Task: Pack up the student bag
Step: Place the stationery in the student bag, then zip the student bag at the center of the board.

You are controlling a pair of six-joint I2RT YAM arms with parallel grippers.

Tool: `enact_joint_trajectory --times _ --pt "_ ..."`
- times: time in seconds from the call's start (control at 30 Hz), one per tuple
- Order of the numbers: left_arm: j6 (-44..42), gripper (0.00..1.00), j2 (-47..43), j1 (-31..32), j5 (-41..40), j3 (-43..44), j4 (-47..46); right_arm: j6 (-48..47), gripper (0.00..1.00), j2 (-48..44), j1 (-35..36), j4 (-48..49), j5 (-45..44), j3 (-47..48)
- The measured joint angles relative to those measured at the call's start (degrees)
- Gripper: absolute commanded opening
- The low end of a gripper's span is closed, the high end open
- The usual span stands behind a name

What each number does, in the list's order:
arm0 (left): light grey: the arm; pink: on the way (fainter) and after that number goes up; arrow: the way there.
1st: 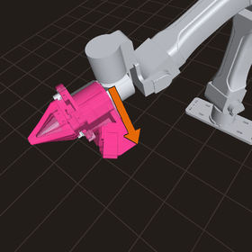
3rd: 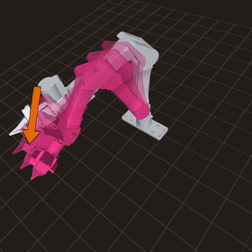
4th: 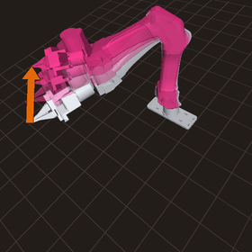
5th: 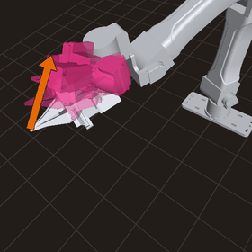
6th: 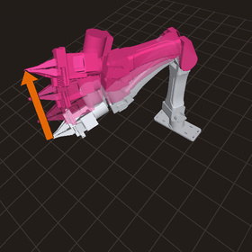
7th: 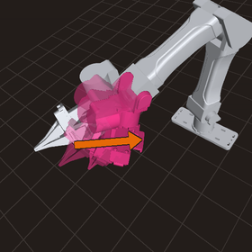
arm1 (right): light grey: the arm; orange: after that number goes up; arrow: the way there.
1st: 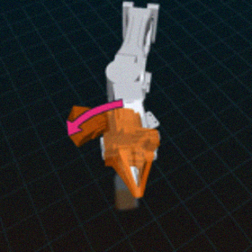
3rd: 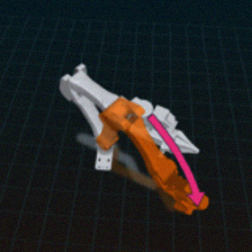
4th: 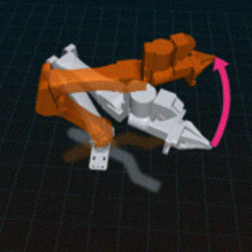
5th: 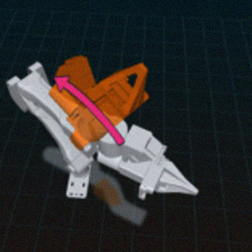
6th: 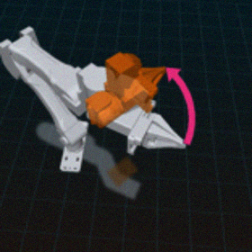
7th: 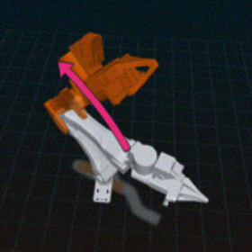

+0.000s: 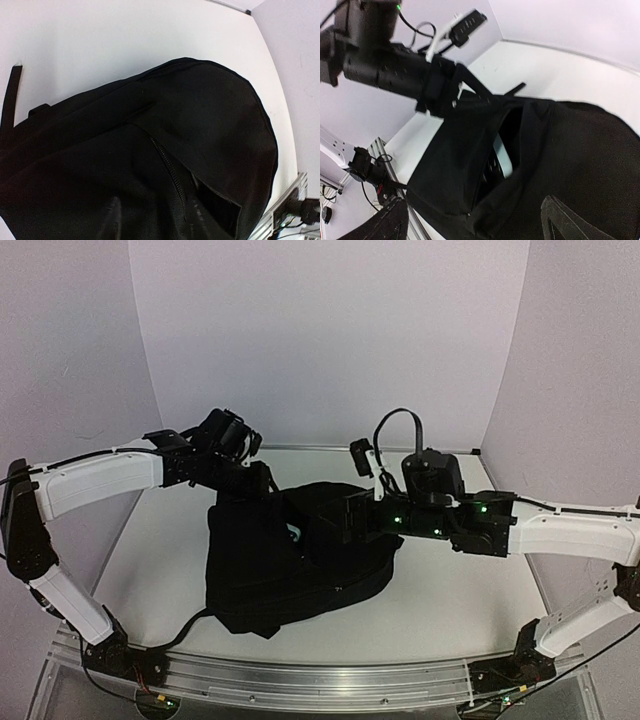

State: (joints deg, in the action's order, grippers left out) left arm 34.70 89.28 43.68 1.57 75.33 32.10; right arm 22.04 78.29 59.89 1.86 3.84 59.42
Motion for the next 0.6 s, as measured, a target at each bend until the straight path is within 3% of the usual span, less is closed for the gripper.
enact_joint_trajectory --times 0.07,0.2,0.4,0.6 --pt "-2.7 0.65 -0.2 -0.2 1.0 0.0 -0.1 1.6 0.91 -0.5 0.3 -0.8 -0.2 -2.4" --pt "-9.0 0.62 -1.6 1.1 5.7 1.2 2.1 4.9 0.87 -1.8 0.3 -2.6 -0.4 -5.8" --pt "-14.3 0.52 -1.2 10.6 13.9 4.0 7.9 8.2 0.82 -4.1 0.6 -2.8 -0.6 -8.0" --pt "-14.8 0.49 2.0 17.3 15.6 4.0 13.4 9.6 0.8 -4.6 0.6 -2.8 -1.0 -8.4"
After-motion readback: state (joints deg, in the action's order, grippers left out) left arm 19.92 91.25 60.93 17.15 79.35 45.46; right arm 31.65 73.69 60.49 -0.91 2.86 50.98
